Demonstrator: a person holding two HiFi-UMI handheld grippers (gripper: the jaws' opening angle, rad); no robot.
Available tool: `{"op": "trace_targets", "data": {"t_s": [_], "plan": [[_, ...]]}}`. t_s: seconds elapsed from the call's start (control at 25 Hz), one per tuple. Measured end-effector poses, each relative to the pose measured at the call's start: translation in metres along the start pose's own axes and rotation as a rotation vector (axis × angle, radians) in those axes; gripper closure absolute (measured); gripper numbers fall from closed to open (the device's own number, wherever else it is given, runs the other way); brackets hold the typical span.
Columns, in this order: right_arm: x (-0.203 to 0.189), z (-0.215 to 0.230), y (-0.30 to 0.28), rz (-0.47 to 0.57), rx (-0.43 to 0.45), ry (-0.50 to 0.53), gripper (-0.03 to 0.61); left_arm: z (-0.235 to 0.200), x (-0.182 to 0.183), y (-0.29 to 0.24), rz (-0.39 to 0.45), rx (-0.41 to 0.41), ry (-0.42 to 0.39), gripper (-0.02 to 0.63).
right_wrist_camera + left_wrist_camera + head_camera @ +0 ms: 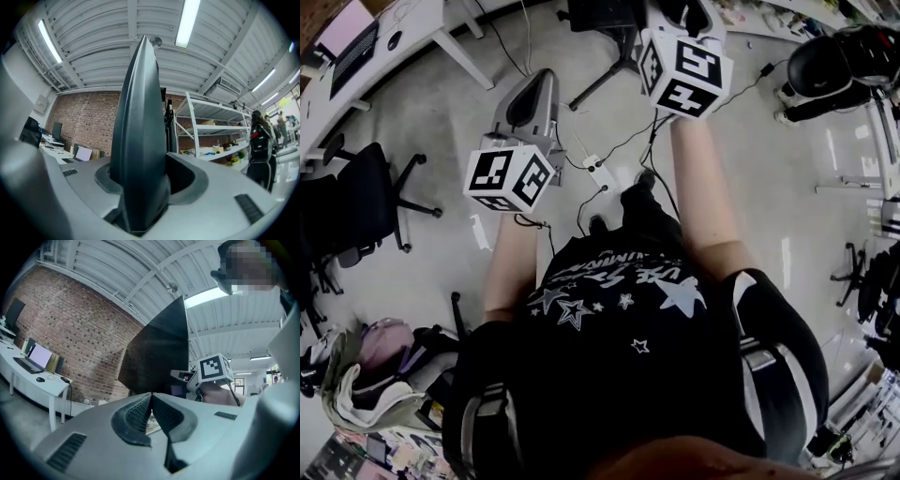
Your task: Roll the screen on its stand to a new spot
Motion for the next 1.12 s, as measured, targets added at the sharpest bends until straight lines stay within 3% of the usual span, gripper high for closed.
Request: {"op": "trace_targets", "data": {"t_s": [1.12], "plan": [[0.024, 0.014, 0.158, 0.030, 0.029, 0.003, 0.367, 0.090, 0.004, 0.083, -0.005, 0.050, 0.032, 0.601]]}}
Point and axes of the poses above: the fingertips, and each gripper's own axes: y backward along the fingers, z to its right, x out of its top, the point moved 1 cm from there along y, backward along the fingers, and after that the axes turned 15 degrees about -y, right-handed, at the moved point
